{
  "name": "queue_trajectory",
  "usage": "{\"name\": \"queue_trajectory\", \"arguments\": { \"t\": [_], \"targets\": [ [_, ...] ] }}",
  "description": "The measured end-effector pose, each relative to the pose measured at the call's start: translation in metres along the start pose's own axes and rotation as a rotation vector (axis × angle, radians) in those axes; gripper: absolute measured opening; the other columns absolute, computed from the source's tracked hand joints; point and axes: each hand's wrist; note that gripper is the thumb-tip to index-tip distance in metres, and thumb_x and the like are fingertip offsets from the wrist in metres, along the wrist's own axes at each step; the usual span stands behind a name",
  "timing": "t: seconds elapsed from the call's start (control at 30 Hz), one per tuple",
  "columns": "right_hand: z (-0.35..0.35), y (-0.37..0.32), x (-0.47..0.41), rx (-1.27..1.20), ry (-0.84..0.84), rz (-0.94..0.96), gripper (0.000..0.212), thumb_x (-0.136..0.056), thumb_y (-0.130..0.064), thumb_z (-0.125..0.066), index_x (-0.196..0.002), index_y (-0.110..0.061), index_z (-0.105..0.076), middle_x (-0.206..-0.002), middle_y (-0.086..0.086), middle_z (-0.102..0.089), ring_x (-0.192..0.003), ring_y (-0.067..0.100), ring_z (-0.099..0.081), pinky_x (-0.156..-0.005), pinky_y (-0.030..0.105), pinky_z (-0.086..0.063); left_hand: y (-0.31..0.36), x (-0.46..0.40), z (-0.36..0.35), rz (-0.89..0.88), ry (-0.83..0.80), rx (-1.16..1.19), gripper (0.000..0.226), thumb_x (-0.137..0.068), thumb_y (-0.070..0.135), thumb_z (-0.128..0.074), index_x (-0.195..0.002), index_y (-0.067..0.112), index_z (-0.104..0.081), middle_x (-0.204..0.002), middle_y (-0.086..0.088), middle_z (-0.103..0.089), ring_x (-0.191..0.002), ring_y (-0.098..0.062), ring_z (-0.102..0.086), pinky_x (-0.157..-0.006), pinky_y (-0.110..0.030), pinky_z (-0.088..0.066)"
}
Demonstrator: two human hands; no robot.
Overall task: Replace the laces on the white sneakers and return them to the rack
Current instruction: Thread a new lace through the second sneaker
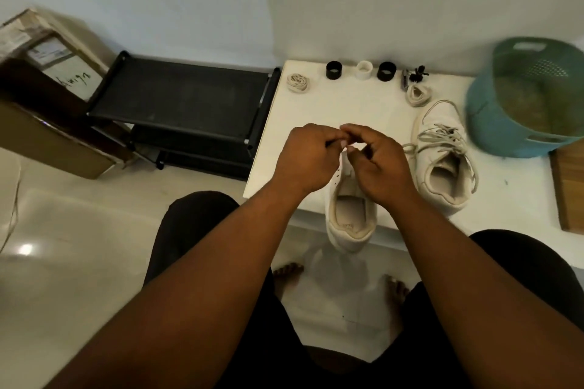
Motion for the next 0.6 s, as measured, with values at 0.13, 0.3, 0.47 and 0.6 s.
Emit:
{"name": "queue_trajectory", "arguments": {
  "t": [0.13, 0.3, 0.47, 0.6],
  "targets": [
    [0.002, -0.002, -0.001, 0.113, 0.044, -0.018, 0.018, -0.092, -0.024, -0.071, -0.108, -0.027, -0.078, -0.084, -0.017, -0.07, -0.067, -0.009, -0.058, -0.068, 0.008, -0.04, -0.007, 0.015, -0.006, 0.121, 0.134, 0.216, 0.016, -0.095, 0.015, -0.071, -0.107, 0.019, -0.081, -0.09, 0.011, -0.077, -0.075, 0.007, -0.066, -0.077, -0.013, -0.054],
    [0.008, -0.004, -0.008, 0.257, -0.017, 0.001, 0.01, -0.091, -0.03, -0.075, -0.093, -0.022, -0.082, -0.088, -0.01, -0.077, -0.073, -0.001, -0.062, -0.068, 0.007, -0.04, -0.016, 0.012, -0.008, 0.209, 0.089, 0.3, 0.026, -0.093, 0.022, -0.075, -0.115, 0.027, -0.064, -0.078, 0.01, -0.076, -0.076, -0.002, -0.071, -0.081, -0.026, -0.057],
    [0.012, 0.008, -0.013, 0.277, 0.058, -0.082, 0.008, -0.091, -0.025, -0.072, -0.088, -0.023, -0.079, -0.081, -0.013, -0.071, -0.08, 0.003, -0.064, -0.071, 0.014, -0.043, -0.021, 0.0, -0.014, 0.326, -0.085, 0.149, 0.037, -0.083, 0.037, -0.082, -0.115, 0.029, -0.065, -0.099, 0.012, -0.071, -0.091, -0.007, -0.068, -0.087, -0.032, -0.056],
    [0.008, 0.023, -0.018, 0.238, 0.039, -0.169, 0.009, -0.09, -0.027, -0.073, -0.083, -0.022, -0.075, -0.077, -0.012, -0.067, -0.08, 0.011, -0.065, -0.074, 0.027, -0.049, -0.015, -0.007, -0.024, 0.39, -0.231, -0.028, 0.067, -0.076, 0.052, -0.081, -0.133, 0.024, -0.059, -0.126, 0.004, -0.065, -0.113, -0.018, -0.062, -0.092, -0.033, -0.052]
  ]
}}
Point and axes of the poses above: each hand's wrist, its own x-axis away from the middle knuckle, its own z-axis out of the back of the hand, y = z × x
